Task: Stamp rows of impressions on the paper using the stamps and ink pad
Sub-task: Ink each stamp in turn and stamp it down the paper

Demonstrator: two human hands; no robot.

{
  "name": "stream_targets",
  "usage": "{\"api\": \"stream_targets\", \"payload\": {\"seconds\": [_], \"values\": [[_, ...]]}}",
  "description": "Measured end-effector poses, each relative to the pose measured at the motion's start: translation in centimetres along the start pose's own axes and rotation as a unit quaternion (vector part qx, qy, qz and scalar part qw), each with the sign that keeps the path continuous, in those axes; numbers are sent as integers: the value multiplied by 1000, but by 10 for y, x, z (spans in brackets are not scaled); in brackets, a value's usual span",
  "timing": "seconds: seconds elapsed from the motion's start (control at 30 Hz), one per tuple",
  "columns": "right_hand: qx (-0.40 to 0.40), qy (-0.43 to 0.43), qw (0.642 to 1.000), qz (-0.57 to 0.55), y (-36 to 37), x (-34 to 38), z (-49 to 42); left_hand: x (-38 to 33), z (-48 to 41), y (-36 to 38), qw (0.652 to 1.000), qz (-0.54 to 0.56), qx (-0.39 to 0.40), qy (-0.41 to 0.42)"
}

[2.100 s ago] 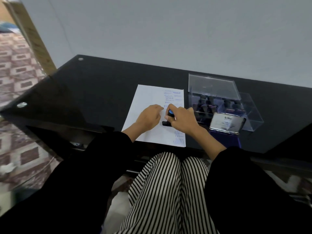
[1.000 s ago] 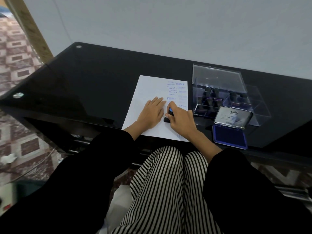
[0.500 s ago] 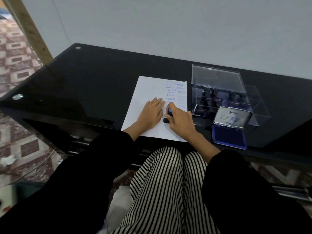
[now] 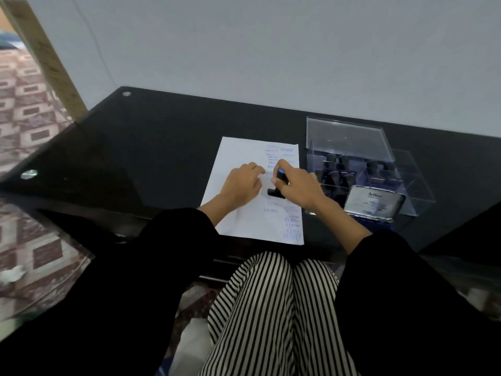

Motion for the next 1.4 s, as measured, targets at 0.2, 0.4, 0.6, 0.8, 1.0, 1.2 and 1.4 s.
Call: {"api": "stream_targets", "payload": {"seconds": [0.2, 0.4, 0.6, 0.8, 1.0, 1.2, 1.4], "values": [[-97, 8, 995, -11, -76, -12, -15, -18, -38, -37, 999, 39, -20, 10], [-82, 59, 995, 5, -108, -54, -35, -47, -72, -47, 998, 33, -13, 43], [-78, 107, 991, 8, -115, -89, -59, -65, -104, -27, 998, 22, 52, 27], [-50, 154, 986, 28, -92, -110, -75, -74, -123, 1, 996, 32, 77, 30], [-37, 191, 981, -6, -65, -123, -75, -77, -127, 24, 993, 70, 89, 26], [-51, 204, 978, 4, -53, -126, -72, -78, -126, 24, 993, 81, 87, 18], [-58, 202, 976, 54, -55, -124, -67, -80, -126, 24, 993, 70, 91, 8]]}}
Point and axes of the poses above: each hand's wrist, its own z-axis away from the middle knuckle, its own y-axis out of the palm, x = y × z, the point moved 5 cm from there along -z, towards the middle knuckle, and after that the axes turned 5 degrees about x, right-handed, at the moved point
